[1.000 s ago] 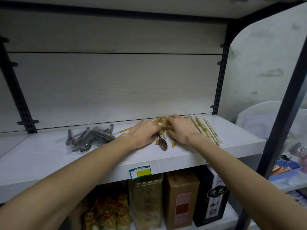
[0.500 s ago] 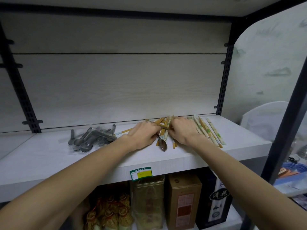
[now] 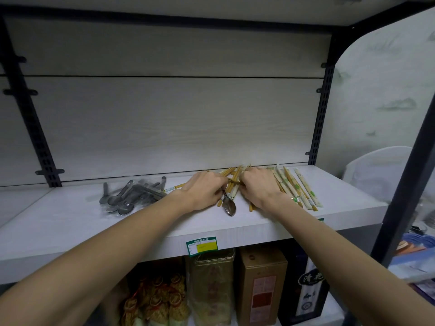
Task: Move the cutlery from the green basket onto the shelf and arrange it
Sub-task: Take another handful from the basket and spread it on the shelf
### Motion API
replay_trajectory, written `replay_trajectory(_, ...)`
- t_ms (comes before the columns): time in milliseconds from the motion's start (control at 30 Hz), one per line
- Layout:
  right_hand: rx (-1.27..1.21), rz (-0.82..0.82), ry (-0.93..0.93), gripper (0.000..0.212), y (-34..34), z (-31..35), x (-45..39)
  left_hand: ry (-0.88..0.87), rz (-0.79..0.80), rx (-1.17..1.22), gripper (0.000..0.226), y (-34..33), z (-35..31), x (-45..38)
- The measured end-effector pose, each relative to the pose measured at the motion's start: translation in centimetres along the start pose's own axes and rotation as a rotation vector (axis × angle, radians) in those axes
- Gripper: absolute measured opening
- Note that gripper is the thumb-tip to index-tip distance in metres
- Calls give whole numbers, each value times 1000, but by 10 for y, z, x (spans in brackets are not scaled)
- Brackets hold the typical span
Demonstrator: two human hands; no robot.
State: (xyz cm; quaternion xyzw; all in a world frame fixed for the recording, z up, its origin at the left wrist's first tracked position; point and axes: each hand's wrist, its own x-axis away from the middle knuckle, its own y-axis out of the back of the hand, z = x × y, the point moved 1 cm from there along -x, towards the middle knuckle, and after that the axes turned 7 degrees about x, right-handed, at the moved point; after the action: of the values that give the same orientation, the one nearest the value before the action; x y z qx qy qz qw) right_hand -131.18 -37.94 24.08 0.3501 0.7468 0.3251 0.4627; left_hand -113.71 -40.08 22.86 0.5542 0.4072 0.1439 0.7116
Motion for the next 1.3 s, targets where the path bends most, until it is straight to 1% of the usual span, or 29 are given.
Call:
replay_trajectory(133, -36, -17, -46, 17, 4, 3, -1, 5, -14, 26, 13, 1, 4, 4)
replay_trajectory(267, -251, -68, -203, 25, 4, 4, -7, 20, -63, 39, 12, 6, 10, 11)
replay_trajectory(367, -381, -60, -260, 26, 10, 6, -18, 42, -103, 48, 12, 18, 21, 21)
replay_trajectory(433, -529, -31, -286, 27, 17, 14, -28, 75, -123, 46, 14, 29, 33, 30)
replay_trajectory(533, -783, 54, -319, 25, 24, 41, -47, 162, -134, 25, 14, 45, 59, 51)
replay_trajectory(600, -864, 109, -292, 23, 25, 68, -58, 230, -139, 14, 14, 54, 79, 70)
replay_trajectory(700, -920, 173, -232, 29, 22, 110, -66, 315, -127, -29, 11, 63, 105, 97)
replay_trajectory(800, -1039, 236, -226, 34, 17, 144, -71, 390, -100, -60, 13, 66, 126, 118)
replay_trajectory(833, -1050, 229, -223, 33, 16, 152, -73, 405, -92, -55, 15, 65, 131, 123)
replay_trajectory(900, -957, 148, -200, 31, 16, 162, -73, 417, -81, -17, 21, 64, 140, 130)
replay_trajectory(1000, -811, -26, -174, 28, 18, 158, -62, 437, -138, 41, 26, 62, 141, 132)
replay_trajectory(1033, -783, -49, -166, 27, 17, 155, -58, 436, -150, 64, 26, 60, 139, 130)
replay_trajectory(1100, -773, -18, -178, 25, 15, 150, -55, 390, -106, 70, 29, 56, 128, 122)
replay_trajectory(1200, -768, -19, -184, 23, 13, 141, -56, 269, -2, -25, 37, 46, 111, 107)
replay_trajectory(1300, -650, 5, -72, 28, 19, 123, -48, 306, 81, -50, 44, 41, 105, 95)
